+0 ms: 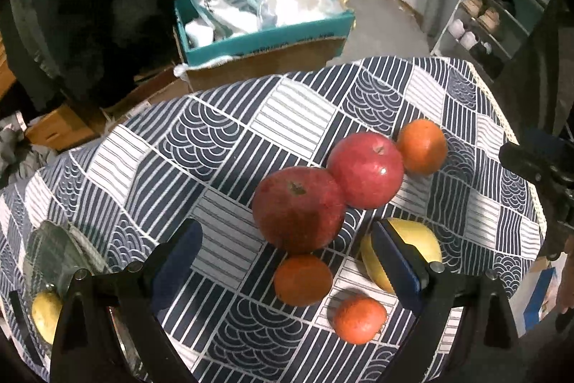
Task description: Organize fruits
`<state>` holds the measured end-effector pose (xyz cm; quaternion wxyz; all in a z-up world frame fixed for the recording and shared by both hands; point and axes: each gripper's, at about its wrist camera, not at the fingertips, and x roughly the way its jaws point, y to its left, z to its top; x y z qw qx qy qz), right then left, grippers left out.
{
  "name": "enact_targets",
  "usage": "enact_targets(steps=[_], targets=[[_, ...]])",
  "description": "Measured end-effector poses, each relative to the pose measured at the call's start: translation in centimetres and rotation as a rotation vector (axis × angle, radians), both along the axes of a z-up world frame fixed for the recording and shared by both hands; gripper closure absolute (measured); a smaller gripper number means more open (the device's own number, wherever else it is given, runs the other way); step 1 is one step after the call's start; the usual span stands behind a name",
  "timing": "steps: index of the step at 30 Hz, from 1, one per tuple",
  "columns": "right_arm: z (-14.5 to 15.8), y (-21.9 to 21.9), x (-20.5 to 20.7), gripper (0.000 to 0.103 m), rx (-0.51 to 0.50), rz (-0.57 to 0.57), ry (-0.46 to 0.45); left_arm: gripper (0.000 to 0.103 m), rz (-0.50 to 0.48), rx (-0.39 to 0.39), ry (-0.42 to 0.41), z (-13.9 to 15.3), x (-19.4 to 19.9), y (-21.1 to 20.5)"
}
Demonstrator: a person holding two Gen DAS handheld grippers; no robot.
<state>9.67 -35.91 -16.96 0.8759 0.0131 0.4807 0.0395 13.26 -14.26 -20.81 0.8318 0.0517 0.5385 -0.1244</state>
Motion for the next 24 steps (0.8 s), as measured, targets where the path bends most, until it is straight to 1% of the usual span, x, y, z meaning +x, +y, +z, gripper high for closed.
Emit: enact_targets(steps=[6, 11, 24], targets=[[-2.1, -0.1, 1.2, 0.018, 0.007, 0.003, 0.042, 0.007, 0.003, -0.005, 0.043, -2.1, 1.1, -0.3], [-3.5, 0.0, 1.9, 0.018, 0.012, 0.003, 0.079, 0.007, 0.001, 0.01, 0.074, -3.7, 1.7, -0.4], [-5.4, 0.5, 3.2, 0.018, -0.001, 0.021, 0.132, 0.008, -0.008, -0.032, 0.126, -5.8, 2.9, -0.6]])
